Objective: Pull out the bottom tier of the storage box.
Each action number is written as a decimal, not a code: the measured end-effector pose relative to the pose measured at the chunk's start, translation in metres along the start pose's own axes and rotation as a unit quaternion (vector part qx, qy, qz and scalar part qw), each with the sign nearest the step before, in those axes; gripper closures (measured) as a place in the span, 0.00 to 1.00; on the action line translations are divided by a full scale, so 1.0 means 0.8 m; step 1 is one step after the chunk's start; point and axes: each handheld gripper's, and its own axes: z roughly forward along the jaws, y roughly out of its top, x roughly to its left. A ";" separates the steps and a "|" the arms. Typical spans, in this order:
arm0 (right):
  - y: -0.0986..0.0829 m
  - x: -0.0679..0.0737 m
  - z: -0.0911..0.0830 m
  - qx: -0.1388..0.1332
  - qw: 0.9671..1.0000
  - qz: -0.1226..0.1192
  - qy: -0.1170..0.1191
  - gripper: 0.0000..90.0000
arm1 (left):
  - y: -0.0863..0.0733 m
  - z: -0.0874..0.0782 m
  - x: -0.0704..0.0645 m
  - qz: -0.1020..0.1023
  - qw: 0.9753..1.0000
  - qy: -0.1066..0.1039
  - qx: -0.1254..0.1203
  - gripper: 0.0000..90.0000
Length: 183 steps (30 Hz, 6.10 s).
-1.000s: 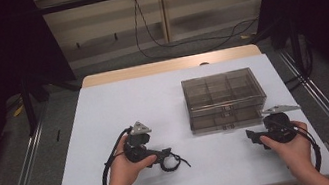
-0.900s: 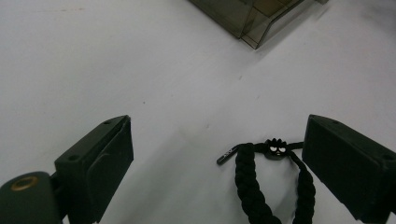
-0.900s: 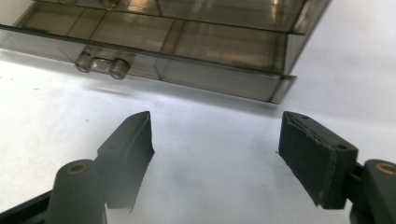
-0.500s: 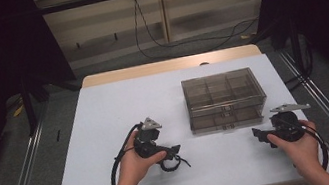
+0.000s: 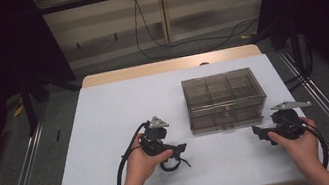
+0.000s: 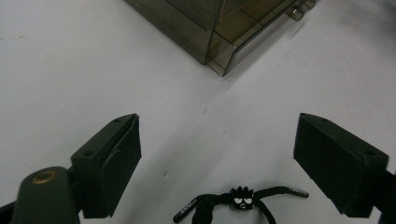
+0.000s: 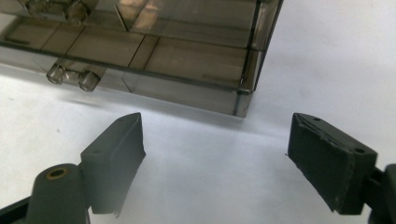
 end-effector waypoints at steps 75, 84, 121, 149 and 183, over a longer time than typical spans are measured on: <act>0.004 -0.010 0.010 -0.019 0.998 -0.056 0.033 0.58 | 0.040 0.069 -0.031 0.016 0.999 0.000 0.032 0.65; 0.002 -0.010 0.008 -0.015 0.998 -0.058 0.032 0.61 | 0.038 0.067 -0.033 0.017 0.999 -0.004 0.038 0.68; 0.001 -0.010 0.003 -0.008 0.997 -0.062 0.038 0.63 | 0.039 0.065 -0.032 -0.007 0.999 0.002 0.044 0.84; -0.004 -0.012 -0.004 -0.003 0.996 -0.069 0.048 0.64 | 0.033 0.061 -0.035 -0.003 0.998 -0.008 0.055 0.87; -0.009 -0.010 -0.011 -0.004 0.996 -0.072 0.053 0.62 | 0.026 0.058 -0.041 -0.005 0.999 -0.015 0.047 0.87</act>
